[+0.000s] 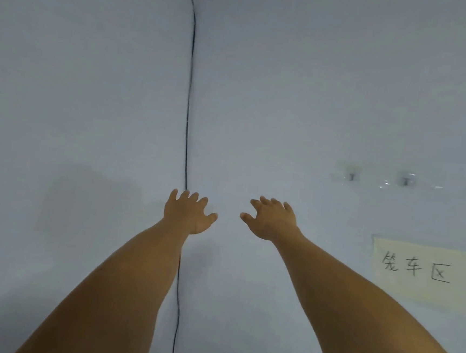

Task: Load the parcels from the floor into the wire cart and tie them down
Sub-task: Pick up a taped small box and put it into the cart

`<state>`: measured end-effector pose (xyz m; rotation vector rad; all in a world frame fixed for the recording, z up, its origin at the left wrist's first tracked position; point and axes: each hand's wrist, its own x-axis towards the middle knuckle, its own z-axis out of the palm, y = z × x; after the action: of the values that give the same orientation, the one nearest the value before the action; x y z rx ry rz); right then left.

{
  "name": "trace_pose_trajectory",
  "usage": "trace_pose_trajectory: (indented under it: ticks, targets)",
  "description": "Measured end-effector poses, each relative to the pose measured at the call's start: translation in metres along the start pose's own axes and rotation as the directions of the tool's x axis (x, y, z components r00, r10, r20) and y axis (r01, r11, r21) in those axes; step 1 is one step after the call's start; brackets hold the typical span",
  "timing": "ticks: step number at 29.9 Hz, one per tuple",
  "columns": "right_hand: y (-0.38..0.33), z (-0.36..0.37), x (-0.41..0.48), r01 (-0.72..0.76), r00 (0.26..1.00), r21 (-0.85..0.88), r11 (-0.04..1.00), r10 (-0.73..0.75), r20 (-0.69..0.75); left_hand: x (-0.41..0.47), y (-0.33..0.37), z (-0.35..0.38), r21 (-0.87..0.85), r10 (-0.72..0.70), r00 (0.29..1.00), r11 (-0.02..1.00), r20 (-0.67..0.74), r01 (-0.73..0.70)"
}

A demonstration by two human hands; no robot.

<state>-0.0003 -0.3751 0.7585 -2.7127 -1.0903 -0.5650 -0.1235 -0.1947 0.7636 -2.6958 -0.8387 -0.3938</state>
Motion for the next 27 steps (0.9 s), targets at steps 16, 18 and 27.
trace_pose_trajectory:
  ticks: [16,18,27]
  targets:
    - [0.087,0.056,0.024,-0.423,0.905,-0.063,0.904,0.418,-0.077,0.137,0.111,0.066,-0.220,0.404,0.911,0.884,-0.080,-0.412]
    - [0.086,0.075,0.029,-0.439,0.898,-0.058,0.897,0.436,-0.063,0.146,0.114,0.084,-0.236,0.428,0.901,0.870,-0.075,-0.433]
    - [0.093,0.223,0.035,-0.517,0.851,0.064,0.854,0.505,0.143,0.159,0.149,0.243,-0.458,0.431,0.892,0.826,0.136,-0.329]
